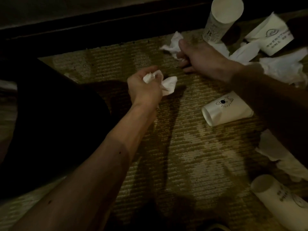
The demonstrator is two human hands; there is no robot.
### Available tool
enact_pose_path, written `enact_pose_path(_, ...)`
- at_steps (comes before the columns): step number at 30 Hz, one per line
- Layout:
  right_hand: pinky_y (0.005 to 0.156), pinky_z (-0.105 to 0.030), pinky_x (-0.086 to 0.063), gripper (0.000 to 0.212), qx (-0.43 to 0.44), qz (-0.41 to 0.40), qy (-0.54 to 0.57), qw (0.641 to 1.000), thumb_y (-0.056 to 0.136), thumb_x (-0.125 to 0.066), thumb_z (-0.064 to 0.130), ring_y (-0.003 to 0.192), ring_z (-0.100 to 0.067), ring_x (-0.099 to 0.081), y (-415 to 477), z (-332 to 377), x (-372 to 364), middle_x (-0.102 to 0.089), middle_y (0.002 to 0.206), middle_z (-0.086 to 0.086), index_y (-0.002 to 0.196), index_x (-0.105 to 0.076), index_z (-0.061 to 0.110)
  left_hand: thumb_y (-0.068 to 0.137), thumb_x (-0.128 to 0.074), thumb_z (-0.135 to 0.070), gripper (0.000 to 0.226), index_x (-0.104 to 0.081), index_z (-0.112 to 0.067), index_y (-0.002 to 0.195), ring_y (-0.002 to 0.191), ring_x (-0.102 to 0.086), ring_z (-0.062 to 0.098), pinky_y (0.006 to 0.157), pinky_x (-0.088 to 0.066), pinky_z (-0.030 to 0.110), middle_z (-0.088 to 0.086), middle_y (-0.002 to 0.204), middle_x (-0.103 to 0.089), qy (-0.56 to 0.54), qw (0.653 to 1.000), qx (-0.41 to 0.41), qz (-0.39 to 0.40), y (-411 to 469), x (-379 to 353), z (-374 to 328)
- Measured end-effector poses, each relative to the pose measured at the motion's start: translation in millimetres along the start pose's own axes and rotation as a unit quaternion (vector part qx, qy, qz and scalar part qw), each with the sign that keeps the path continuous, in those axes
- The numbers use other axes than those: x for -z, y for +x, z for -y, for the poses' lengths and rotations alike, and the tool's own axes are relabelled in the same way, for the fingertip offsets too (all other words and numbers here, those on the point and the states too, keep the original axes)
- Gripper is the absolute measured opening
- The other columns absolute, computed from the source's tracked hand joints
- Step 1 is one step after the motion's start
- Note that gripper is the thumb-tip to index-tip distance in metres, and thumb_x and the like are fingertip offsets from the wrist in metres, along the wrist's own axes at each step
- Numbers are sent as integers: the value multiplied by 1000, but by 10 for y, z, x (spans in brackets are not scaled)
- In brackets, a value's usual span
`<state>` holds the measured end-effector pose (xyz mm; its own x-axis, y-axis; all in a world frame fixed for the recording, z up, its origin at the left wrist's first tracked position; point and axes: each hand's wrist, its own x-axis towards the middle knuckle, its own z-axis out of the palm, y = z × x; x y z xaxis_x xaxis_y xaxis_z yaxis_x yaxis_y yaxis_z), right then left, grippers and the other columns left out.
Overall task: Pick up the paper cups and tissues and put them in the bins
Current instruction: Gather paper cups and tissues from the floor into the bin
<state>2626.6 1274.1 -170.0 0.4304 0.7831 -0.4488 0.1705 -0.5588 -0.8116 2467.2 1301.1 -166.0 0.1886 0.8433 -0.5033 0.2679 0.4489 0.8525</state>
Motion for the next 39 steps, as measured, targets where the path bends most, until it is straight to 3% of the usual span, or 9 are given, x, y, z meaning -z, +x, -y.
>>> enact_pose_path(9, 99, -40, -47, 53, -11, 171, 92, 981, 96, -41, 55, 108, -15, -65, -571, -157, -85, -72, 111, -1, 111, -70, 13, 93, -55, -51, 34, -68, -23, 107, 80, -72, 26, 66, -59, 42, 2, 87, -75, 16, 991, -3, 134, -162, -135, -35)
enact_pose_path(14, 76, -32, -58, 46, -51, 72, 248, 965, 98, -44, 46, 100, -25, -70, -622, -155, 240, -72, 108, -7, 107, -68, 8, 95, -59, -36, 28, -65, -10, 88, 54, -63, 18, 56, -52, 34, 5, 68, -67, 5, 996, -12, 89, -121, -221, -16)
enact_pose_path(17, 74, -17, -48, 40, 6, -85, -70, 994, 97, -44, 53, 102, -6, -61, -526, -243, 412, -62, 127, -1, 110, -70, 25, 95, -60, -35, 26, -63, -11, 87, 47, -62, 12, 50, -51, 30, 2, 65, -67, 5, 997, -14, 73, -86, -240, 7)
enact_pose_path(19, 104, -33, -36, 45, -10, -50, -318, 947, 97, -38, 58, 132, -22, -39, -457, -353, 437, -36, 151, -12, 128, -60, 34, 95, -61, -33, 24, -62, -10, 86, 46, -61, 12, 49, -51, 28, -1, 63, -66, -1, 997, -9, 81, -99, -268, 41)
enact_pose_path(21, 115, -47, -16, 48, -43, -5, -383, 923, 96, -37, 59, 144, -36, -15, -427, -424, 402, -20, 157, -18, 137, -50, 38, 94, -63, -27, 17, -62, -11, 87, 47, -61, 11, 49, -52, 27, 1, 71, -67, -29, 995, 3, 94, -131, -315, 55)
enact_pose_path(25, 106, -42, -31, 45, 3, -35, -387, 921, 98, -45, 47, 132, -36, -35, -412, -404, 357, -42, 141, -20, 124, -64, 17, 93, -65, -19, 7, -64, -14, 88, 48, -62, 10, 51, -55, 30, 2, 78, -65, -44, 994, 3, 97, -154, -365, 39)
enact_pose_path(30, 54, -27, -36, 47, 35, -74, -211, 974, 98, -51, 42, 63, -15, -53, -573, -348, 338, -57, 70, -8, 66, -59, 9, 91, -66, -12, 5, -66, -16, 94, 70, -66, 15, 50, -51, 22, 3, 90, -66, -33, 995, 4, 99, -172, -330, 29)
enact_pose_path(35, 88, -43, -55, 44, 65, -56, -57, 995, 94, -53, 49, 85, -17, -70, -833, -182, 276, -75, 89, -6, 87, -76, 12, 96, -59, -27, 8, -66, -25, 100, 79, -70, 17, 55, -52, 25, 1, 98, -71, -24, 993, -2, 115, -251, -250, -3)
enact_pose_path(39, 92, -38, -55, 43, 58, 9, 80, 995, 97, -50, 47, 93, -12, -71, -1059, -36, 169, -76, 94, 0, 90, -75, 13, 93, -49, -57, 47, -63, -20, 119, 85, -68, 20, 62, -50, 33, 7, 104, -72, -40, 976, -12, 212, -375, -237, -99)
